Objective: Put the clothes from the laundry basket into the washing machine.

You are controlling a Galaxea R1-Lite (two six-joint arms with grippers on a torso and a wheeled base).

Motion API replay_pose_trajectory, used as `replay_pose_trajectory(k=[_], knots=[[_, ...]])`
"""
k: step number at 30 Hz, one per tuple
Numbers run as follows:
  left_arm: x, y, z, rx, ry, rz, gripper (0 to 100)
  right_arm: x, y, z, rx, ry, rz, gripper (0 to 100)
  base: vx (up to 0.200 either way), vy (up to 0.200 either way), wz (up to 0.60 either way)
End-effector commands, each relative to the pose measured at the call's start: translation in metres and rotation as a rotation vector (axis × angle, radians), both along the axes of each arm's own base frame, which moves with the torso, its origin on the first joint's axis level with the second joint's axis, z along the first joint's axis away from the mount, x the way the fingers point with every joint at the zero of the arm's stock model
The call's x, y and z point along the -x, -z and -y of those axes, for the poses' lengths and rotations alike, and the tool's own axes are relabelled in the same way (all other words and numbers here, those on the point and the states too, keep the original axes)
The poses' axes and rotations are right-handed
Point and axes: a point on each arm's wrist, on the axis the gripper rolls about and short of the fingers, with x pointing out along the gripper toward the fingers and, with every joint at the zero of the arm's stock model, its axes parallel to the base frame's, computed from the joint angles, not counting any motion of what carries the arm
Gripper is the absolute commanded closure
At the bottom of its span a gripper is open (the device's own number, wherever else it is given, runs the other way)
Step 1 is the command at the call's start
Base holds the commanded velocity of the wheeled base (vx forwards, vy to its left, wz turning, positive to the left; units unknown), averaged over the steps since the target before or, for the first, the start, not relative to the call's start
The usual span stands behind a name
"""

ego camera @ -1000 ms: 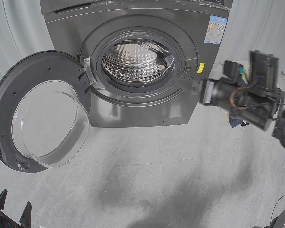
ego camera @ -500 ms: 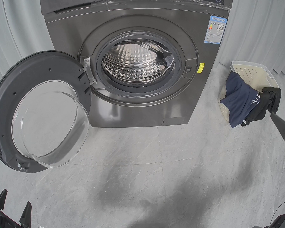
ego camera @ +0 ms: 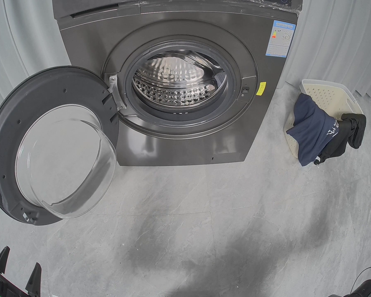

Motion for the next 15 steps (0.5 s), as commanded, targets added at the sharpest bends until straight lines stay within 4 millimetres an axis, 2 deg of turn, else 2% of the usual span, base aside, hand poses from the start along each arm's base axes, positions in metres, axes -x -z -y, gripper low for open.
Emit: replay_pose_trajectory(k=[1, 5, 8, 15], knots=[[0.0, 0.004, 0.0, 0.001, 0.001, -0.001, 0, 0.018, 0.02, 0.002, -0.013, 0.009, 0.016, 0, 0.0, 0.0, 0.0], [0.0, 0.004, 0.0, 0.001, 0.001, -0.001, 0, 0.031, 0.035, 0.002, -0.012, 0.042, 0.009, 0, 0.0, 0.0, 0.0], [0.0, 0.004, 0.0, 0.0, 0.001, -0.001, 0, 0.041, 0.056, 0.001, -0.001, 0.057, -0.05, 0, 0.0, 0.0, 0.0], [0.0, 0.004, 0.0, 0.0, 0.002, -0.001, 0, 0.041, 0.06, 0.001, 0.013, 0.057, -0.084, 0, 0.0, 0.0, 0.0]])
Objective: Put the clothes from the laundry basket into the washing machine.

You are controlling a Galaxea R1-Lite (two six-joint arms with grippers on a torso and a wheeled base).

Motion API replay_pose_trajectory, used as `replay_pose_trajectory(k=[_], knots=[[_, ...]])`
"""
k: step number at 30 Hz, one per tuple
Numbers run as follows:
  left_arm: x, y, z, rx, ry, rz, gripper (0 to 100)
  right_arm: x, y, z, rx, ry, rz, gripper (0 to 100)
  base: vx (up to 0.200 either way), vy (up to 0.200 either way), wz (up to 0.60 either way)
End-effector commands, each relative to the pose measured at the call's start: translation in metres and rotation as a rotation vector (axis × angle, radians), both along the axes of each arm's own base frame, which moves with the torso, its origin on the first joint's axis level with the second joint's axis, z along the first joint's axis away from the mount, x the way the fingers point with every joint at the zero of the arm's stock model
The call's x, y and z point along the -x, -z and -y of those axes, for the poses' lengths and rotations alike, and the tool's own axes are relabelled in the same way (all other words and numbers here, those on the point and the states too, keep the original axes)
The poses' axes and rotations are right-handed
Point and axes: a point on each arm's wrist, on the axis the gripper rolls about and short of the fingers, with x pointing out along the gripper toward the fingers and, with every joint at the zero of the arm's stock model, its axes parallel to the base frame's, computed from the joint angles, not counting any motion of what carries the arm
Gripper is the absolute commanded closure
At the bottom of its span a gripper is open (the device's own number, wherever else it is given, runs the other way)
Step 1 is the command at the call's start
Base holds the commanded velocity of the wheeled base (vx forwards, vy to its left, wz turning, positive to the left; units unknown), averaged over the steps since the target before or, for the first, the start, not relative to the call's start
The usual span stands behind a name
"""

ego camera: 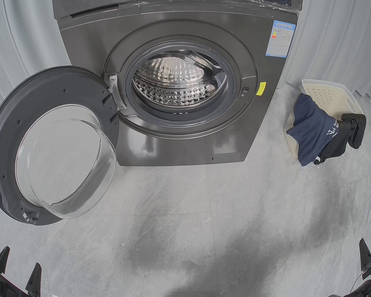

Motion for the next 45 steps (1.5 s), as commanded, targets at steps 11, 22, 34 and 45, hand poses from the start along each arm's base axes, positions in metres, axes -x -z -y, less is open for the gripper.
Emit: replay_pose_trajectory(k=[11, 22, 34, 45], knots=[[-0.0001, 0.0043, 0.0, 0.006, 0.001, -0.001, 0, 0.0053, 0.0143, -0.003, 0.055, -0.101, -0.014, 0, 0.0, 0.0, 0.0], [-0.0001, 0.0043, -0.0001, 0.014, -0.009, -0.002, 0, 0.0053, 0.0145, -0.0034, 0.071, -0.115, -0.016, 0, 0.0, -0.164, 0.0], [-0.0001, 0.0042, -0.0002, 0.014, -0.007, 0.0, 0, 0.0053, 0.0145, -0.0034, 0.069, -0.115, -0.016, 0, 0.0, -0.2, 0.0], [-0.0001, 0.0043, -0.0001, 0.005, -0.009, -0.001, 0, 0.0053, 0.0145, -0.0034, 0.061, -0.114, -0.016, 0, 0.0, -0.2, 0.0]])
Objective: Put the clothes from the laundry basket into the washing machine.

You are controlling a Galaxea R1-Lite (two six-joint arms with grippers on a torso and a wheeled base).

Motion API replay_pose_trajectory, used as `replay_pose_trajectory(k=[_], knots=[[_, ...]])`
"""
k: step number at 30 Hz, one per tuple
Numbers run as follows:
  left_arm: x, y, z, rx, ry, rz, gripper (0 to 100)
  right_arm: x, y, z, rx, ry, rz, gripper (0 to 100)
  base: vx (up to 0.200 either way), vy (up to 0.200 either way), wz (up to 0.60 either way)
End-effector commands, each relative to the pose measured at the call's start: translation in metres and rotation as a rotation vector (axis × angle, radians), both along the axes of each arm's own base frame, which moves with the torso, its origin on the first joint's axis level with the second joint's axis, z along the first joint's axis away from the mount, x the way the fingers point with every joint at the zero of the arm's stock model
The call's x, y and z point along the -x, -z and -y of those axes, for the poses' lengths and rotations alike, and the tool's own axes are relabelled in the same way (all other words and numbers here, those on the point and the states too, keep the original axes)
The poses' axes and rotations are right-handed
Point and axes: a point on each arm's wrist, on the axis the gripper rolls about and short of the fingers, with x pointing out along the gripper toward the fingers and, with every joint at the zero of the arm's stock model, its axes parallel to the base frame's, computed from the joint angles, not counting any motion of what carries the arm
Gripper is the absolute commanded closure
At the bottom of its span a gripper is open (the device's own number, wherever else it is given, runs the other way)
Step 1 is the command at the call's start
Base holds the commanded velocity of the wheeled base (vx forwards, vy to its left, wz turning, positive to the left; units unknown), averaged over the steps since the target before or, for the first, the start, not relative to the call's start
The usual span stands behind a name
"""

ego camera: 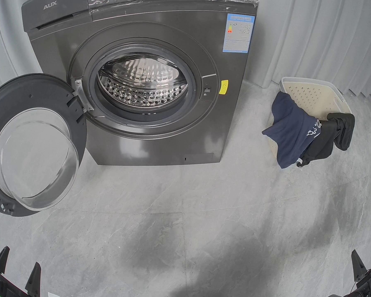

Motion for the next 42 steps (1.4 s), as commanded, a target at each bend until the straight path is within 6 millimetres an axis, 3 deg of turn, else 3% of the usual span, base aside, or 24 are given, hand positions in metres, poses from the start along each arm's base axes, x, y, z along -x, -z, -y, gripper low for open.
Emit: replay_pose_trajectory(k=[1, 16, 22, 37, 42], knots=[[-0.0001, 0.0044, 0.0, 0.0, 0.0, -0.002, 0, -0.0004, 0.005, 0.0, 0.0, 0.0, -0.005, 0, 0.0, -0.2, 0.0], [-0.0001, 0.0044, 0.0, -0.002, 0.002, -0.002, 0, -0.0004, 0.005, 0.0001, -0.001, 0.003, -0.005, 0, 0.0, -0.2, 0.0], [-0.0001, 0.0044, 0.0, 0.002, 0.005, -0.002, 0, -0.0004, 0.005, 0.0001, -0.001, 0.003, -0.005, 0, 0.0, 0.0, 0.0], [-0.0001, 0.0044, 0.0001, 0.003, 0.006, -0.002, 0, -0.0004, 0.005, 0.0001, -0.003, 0.006, -0.005, 0, 0.2, 0.0, 0.0], [-0.0001, 0.0044, 0.0, 0.002, 0.0, -0.002, 0, -0.0004, 0.005, 0.0001, -0.003, 0.006, -0.005, 0, 0.0, -0.08, 0.0]])
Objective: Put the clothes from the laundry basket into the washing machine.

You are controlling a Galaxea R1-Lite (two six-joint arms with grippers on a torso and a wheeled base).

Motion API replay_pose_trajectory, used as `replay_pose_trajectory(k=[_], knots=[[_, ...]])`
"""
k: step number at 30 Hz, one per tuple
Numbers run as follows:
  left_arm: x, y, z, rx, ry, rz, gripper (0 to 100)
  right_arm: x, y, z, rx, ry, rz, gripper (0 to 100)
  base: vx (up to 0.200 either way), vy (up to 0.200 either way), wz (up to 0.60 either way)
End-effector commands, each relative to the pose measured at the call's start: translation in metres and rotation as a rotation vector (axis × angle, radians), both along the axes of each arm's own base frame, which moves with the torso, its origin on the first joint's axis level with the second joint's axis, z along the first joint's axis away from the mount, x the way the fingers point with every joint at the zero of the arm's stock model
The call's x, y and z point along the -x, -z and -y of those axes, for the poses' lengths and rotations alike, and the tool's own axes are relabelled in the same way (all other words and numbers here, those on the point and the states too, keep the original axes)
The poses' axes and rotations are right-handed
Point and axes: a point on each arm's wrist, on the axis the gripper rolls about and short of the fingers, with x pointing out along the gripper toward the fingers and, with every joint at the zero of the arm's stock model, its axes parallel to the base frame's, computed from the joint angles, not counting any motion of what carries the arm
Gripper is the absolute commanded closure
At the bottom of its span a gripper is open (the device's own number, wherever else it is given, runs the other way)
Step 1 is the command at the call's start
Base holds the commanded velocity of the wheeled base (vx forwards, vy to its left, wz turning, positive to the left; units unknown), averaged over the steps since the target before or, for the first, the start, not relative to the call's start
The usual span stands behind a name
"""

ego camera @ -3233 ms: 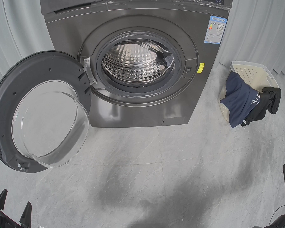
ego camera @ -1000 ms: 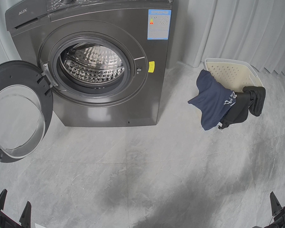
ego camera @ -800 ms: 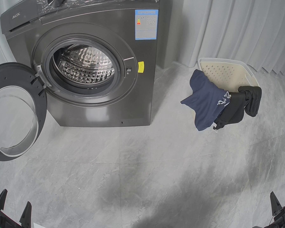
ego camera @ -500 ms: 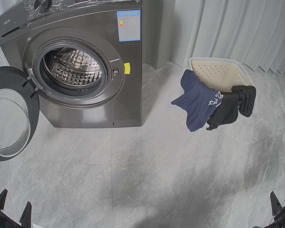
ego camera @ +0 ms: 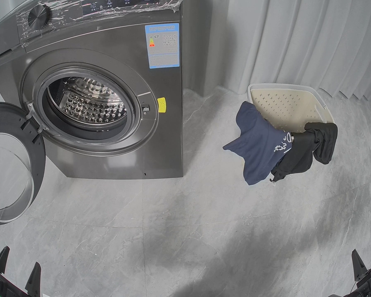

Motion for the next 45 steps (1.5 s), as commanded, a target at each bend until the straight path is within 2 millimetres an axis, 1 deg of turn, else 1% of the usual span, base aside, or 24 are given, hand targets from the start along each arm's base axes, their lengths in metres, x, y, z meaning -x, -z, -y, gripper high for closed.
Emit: replay_pose_trajectory(k=[1, 43, 45], knots=[[-0.0001, 0.0045, 0.0, -0.001, -0.002, -0.003, 0, -0.0003, 0.0052, 0.0, 0.001, 0.0, -0.003, 0, 0.0, -0.2, 0.0], [-0.0001, 0.0045, -0.0001, 0.008, -0.002, -0.003, 0, -0.0003, 0.0052, 0.0, 0.001, -0.002, -0.003, 0, 0.0, -0.2, 0.0], [-0.0001, 0.0045, 0.0, 0.006, -0.001, -0.003, 0, -0.0003, 0.0052, 0.0001, 0.001, -0.003, -0.003, 0, 0.0, 0.0, 0.0]])
